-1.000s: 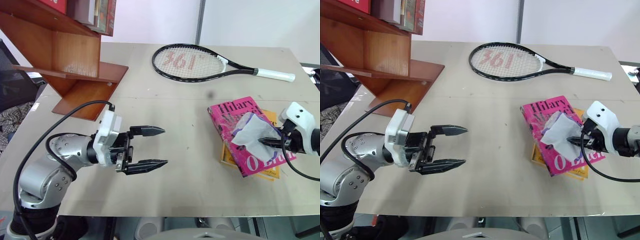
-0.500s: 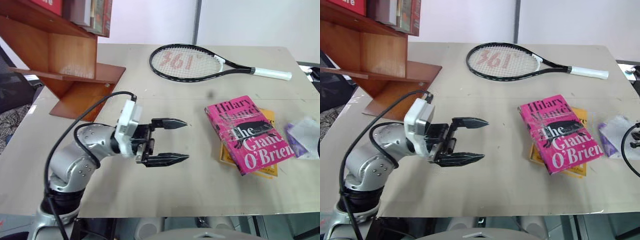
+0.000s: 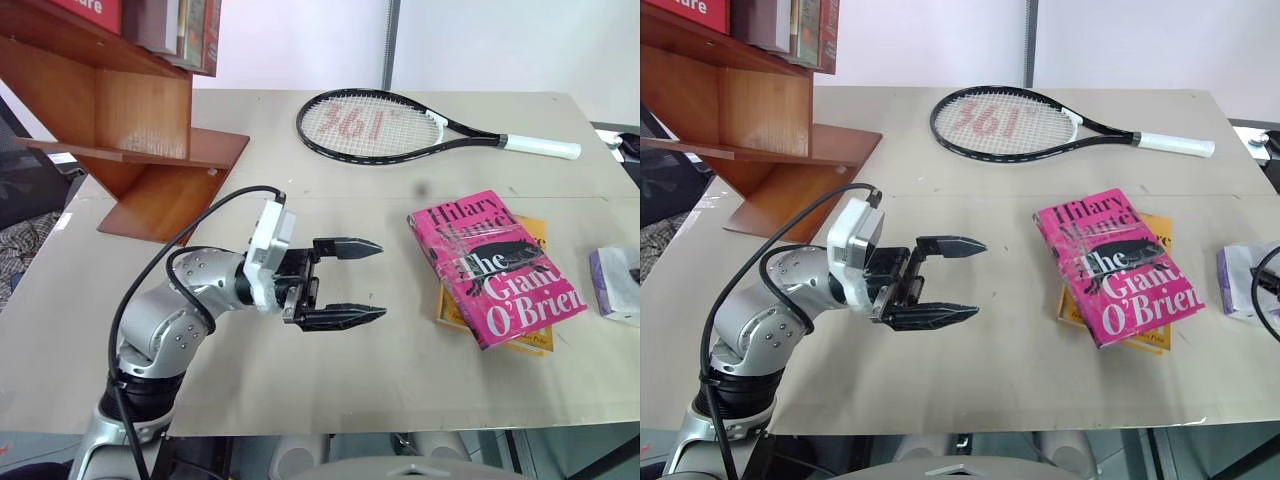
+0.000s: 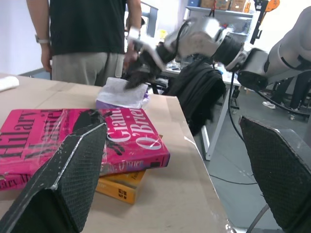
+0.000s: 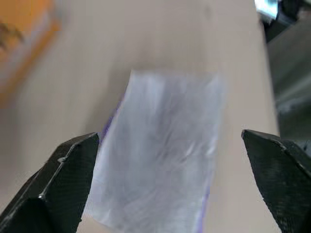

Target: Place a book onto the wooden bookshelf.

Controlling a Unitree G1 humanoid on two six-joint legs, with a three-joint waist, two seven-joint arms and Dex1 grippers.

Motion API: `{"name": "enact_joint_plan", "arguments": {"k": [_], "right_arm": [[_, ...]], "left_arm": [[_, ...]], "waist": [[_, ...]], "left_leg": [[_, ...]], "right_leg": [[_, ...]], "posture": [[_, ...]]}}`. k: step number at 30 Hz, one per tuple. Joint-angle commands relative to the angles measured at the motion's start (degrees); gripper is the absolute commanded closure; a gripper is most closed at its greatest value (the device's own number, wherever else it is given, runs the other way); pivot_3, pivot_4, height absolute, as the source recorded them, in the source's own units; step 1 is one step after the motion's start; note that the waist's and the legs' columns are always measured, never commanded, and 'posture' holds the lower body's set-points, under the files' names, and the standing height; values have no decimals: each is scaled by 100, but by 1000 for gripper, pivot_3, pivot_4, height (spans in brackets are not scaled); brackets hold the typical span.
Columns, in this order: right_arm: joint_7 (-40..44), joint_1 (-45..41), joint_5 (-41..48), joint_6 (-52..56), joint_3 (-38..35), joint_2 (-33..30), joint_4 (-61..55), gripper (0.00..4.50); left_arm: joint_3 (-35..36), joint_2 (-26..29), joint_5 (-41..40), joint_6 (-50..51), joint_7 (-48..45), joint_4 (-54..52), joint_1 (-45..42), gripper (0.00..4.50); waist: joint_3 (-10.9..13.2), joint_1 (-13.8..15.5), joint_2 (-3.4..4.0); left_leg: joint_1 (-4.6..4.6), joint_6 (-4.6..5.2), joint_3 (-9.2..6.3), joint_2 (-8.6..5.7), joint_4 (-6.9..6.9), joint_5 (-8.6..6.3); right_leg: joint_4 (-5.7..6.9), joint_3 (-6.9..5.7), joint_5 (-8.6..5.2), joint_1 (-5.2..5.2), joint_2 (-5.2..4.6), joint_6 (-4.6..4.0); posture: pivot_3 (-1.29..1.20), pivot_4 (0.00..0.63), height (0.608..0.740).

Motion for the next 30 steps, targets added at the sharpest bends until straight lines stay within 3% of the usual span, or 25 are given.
{"name": "enact_joint_plan", "arguments": {"k": [1,3,5,8,9,11,14,17,19,24,30], "right_arm": [[1007,528,659,15,-1170,269,-1083,81],[1687,1110,1150,-236,-1852,779,-1810,81],[1902,1482,1552,-334,-2086,1208,-2342,81],[1441,1552,1716,-185,-1878,1481,-2593,81],[1238,1474,1770,-81,-1777,1519,-2566,315],[931,1397,1661,-26,-1451,1482,-2565,872],[604,1188,1536,-33,-976,1338,-2522,2176],[396,955,1329,-142,-457,1160,-2375,3849],[317,889,1164,-252,-215,1089,-2266,4353],[182,628,691,-552,293,837,-1755,4353],[-428,-751,-195,-502,2028,376,-480,4353]], "left_arm": [[42,72,104,-121,-73,54,29,0],[-11,151,340,-292,-202,182,88,0],[-41,204,455,-395,-321,297,104,0],[-47,186,481,-417,-344,362,42,0],[-53,192,495,-417,-361,371,16,0],[-67,222,533,-420,-409,386,-15,0],[-74,243,510,-333,-412,383,-97,0],[-86,246,536,-216,-298,405,-154,0],[-84,251,560,-174,-237,380,-150,0],[-12,336,548,-178,-244,234,30,0],[98,481,529,-237,-272,69,108,0]], "waist": [[0,30,-5],[1,70,-2],[-2,108,-4],[-1,82,-4],[-1,78,-6],[-2,71,-10],[-2,75,-10],[-2,89,-9],[-2,103,-9],[-1,107,-8],[5,27,-11]], "left_leg": [[-1,0,-8,3,-1,0],[-3,0,-14,7,-1,0],[-4,0,-21,9,-5,0],[-3,0,-9,13,3,0],[-1,0,-4,12,7,0],[-2,0,2,12,29,0],[-3,0,3,13,38,0],[-3,0,2,11,39,0],[-6,0,-3,11,37,0],[-14,0,-5,8,28,-1],[-6,2,5,8,32,-1]], "right_leg": [[-1,-8,-1,1,3,3],[-3,-16,-2,2,6,5],[-10,-19,-3,4,12,7],[-9,-10,-10,6,10,-6],[-9,2,-11,6,8,-16],[-9,10,-5,8,8,-19],[-8,11,-3,10,8,-20],[-2,10,-3,9,9,-21],[-1,6,-4,8,12,-22],[-7,7,-5,5,12,-22],[-8,14,-3,6,10,-21]], "posture": [[0,150,740],[0,150,740],[0,150,740],[0,150,740],[0,150,740],[0,150,740],[0,150,740],[0,150,740],[0,150,740],[0,150,740],[0,150,740]]}}
